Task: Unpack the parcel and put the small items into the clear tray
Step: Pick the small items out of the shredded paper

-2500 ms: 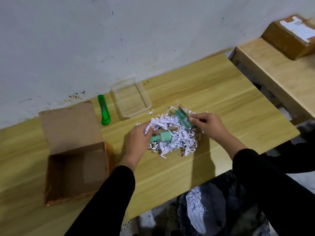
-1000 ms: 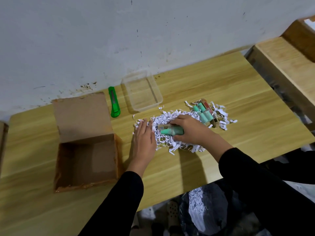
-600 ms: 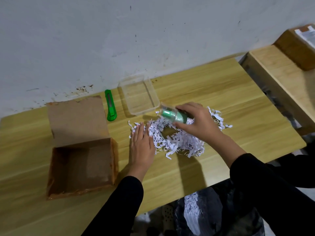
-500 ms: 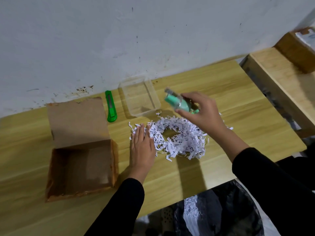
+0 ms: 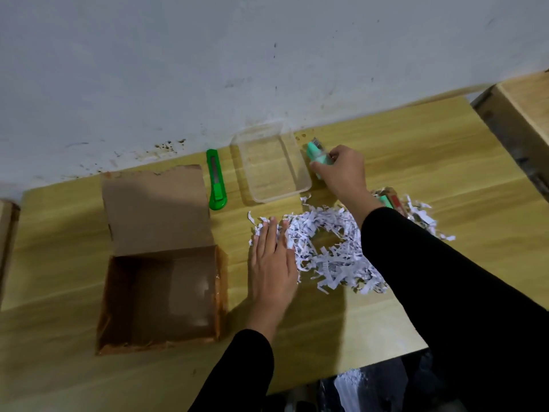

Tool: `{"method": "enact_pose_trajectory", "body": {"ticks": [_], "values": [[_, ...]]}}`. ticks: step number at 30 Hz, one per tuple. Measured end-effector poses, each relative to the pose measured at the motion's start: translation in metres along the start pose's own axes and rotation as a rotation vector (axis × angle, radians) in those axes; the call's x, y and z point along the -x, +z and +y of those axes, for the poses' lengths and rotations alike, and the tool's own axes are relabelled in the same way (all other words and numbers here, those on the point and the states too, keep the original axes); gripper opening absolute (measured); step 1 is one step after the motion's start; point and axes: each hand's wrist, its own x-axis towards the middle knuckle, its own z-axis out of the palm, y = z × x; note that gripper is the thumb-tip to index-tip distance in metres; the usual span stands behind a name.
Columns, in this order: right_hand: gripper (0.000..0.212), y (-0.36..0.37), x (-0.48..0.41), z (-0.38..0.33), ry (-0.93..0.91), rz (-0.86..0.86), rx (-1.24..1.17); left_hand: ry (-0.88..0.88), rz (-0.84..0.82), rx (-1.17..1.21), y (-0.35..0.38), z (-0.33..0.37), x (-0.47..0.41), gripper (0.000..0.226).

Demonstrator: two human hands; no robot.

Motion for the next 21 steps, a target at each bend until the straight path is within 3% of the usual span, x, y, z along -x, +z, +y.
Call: {"method": "enact_pose_trajectory", "body": {"ticks": [6, 11, 17, 19, 21], "values": [[0.046, 0.006, -0.013, -0.005, 0.074, -0.046, 0.011, -0.005, 0.016, 0.009, 0.003, 0.000, -0.001, 0.055], [0.050, -0.016, -0.003, -0.001, 0.028, -0.105, -0.008, -0.045, 0.046, 0.102, -0.002, 0.001, -0.005, 0.056], [0.030, -0.072, 0.030, 0.045, -0.121, 0.046, -0.039, 0.060, 0.239, 0.135, -0.022, 0.038, -0.015, 0.043], [0.025, -0.088, 0.042, 0.069, -0.115, 0.098, -0.020, 0.174, 0.158, 0.190, -0.019, 0.061, -0.021, 0.045], [0.025, -0.097, 0.054, 0.093, -0.120, 0.053, 0.029, 0.308, -0.040, 0.204, -0.011, 0.090, -0.026, 0.053]]}}
